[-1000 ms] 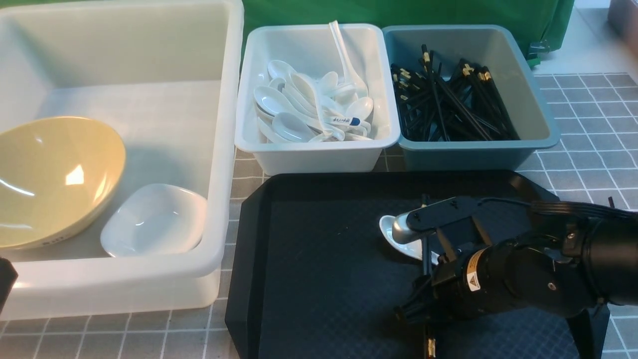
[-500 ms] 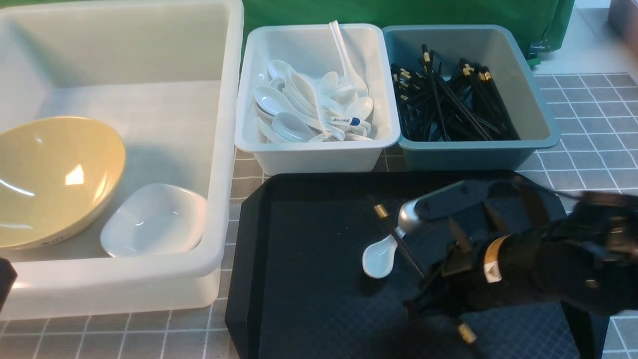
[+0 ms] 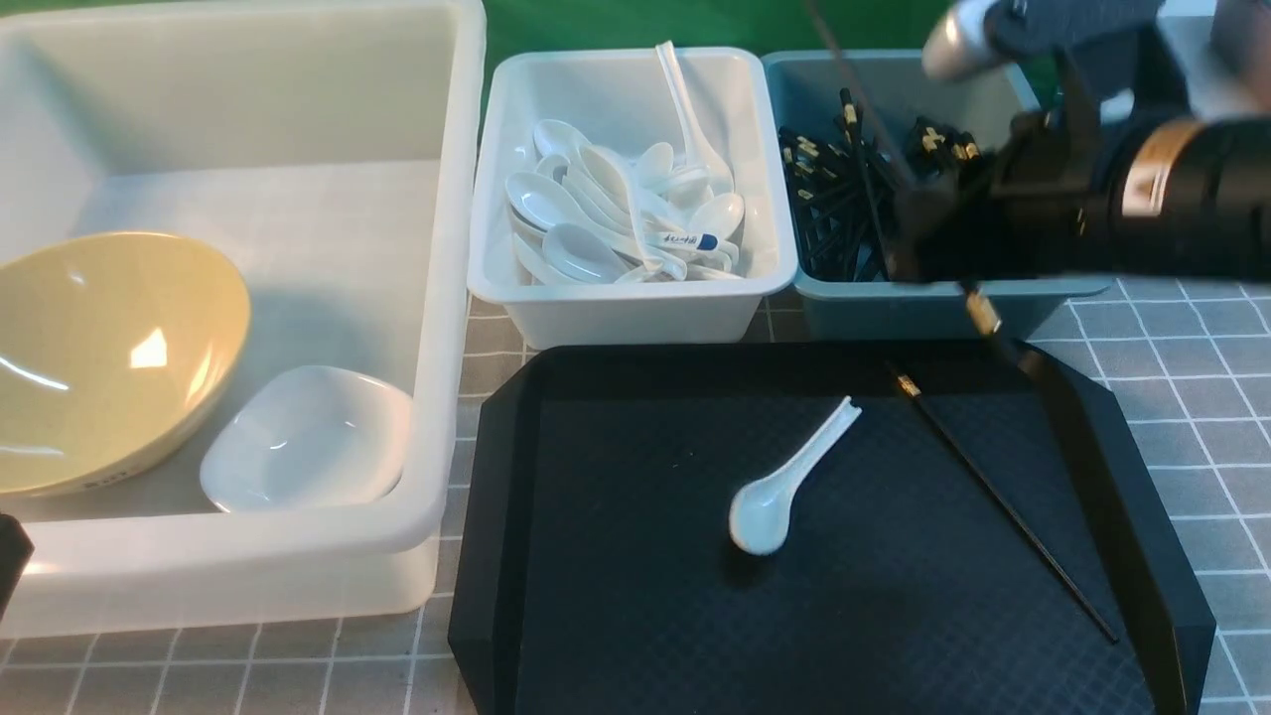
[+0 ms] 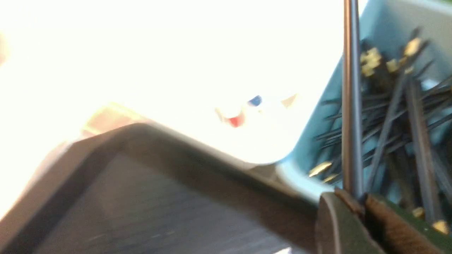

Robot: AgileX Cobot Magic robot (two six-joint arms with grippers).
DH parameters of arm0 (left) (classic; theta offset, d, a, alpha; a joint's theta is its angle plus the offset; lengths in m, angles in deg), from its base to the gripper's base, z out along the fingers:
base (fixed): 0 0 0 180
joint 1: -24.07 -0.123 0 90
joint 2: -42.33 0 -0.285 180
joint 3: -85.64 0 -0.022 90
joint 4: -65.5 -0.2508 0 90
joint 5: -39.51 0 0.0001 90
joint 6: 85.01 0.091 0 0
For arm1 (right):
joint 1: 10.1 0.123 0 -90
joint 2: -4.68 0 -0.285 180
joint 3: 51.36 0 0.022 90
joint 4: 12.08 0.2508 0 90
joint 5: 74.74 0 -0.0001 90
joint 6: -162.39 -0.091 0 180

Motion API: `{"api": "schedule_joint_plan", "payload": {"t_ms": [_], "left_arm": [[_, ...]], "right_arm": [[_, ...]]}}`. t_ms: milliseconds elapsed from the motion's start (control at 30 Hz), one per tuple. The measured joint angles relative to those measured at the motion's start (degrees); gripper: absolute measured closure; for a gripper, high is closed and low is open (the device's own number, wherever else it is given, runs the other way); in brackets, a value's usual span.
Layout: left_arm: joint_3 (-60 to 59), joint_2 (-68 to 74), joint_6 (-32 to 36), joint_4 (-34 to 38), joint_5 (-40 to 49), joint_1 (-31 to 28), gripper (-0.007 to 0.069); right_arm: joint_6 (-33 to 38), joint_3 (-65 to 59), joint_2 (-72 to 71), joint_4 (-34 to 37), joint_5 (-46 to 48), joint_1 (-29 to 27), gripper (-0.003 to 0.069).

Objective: On grey table put chopsticks spoon bowls plates into blue grey white boxes.

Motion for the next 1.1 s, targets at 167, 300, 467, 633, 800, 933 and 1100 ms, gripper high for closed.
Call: {"api": "schedule_joint_plan", "payload": {"t_ms": [167,300,467,633,800,933,1100], "left_arm": [[0.00,0.00,0.00,-0.13,0.00,0.00,0.0633],[0.00,0.00,0.00,-0.17,-0.06,0.00,0.0633],[0.00,0.00,0.00,-0.58,-0.02,0.00,0.0633],[0.00,0.00,0.00,-0.97,0.11,0.00,0.0633],[0.00,0.00,0.00,-1.04,0.07,0.00,0.0633],[0.00,0.00,0.00,-1.04,0.05,0.00,0.0633],[0.00,0.00,0.05,-1.09,0.00,0.00,0.0633]], "right_arm": [[2.10,3.69,6.30,0.00,-6.83,-5.20,0.0573],[0.88,10.32,17.45,0.00,-13.35,-9.37,0.0566],[0.73,21.04,29.91,0.00,-4.61,-11.69,0.0430],[6.21,25.81,29.36,0.05,16.13,-11.52,0.0294],[9.87,18.29,23.85,0.38,22.65,-9.40,0.0281],[9.87,4.98,22.45,0.89,18.90,-7.58,0.0310],[8.83,-0.41,24.56,0.89,13.70,-7.51,0.0407]]}}
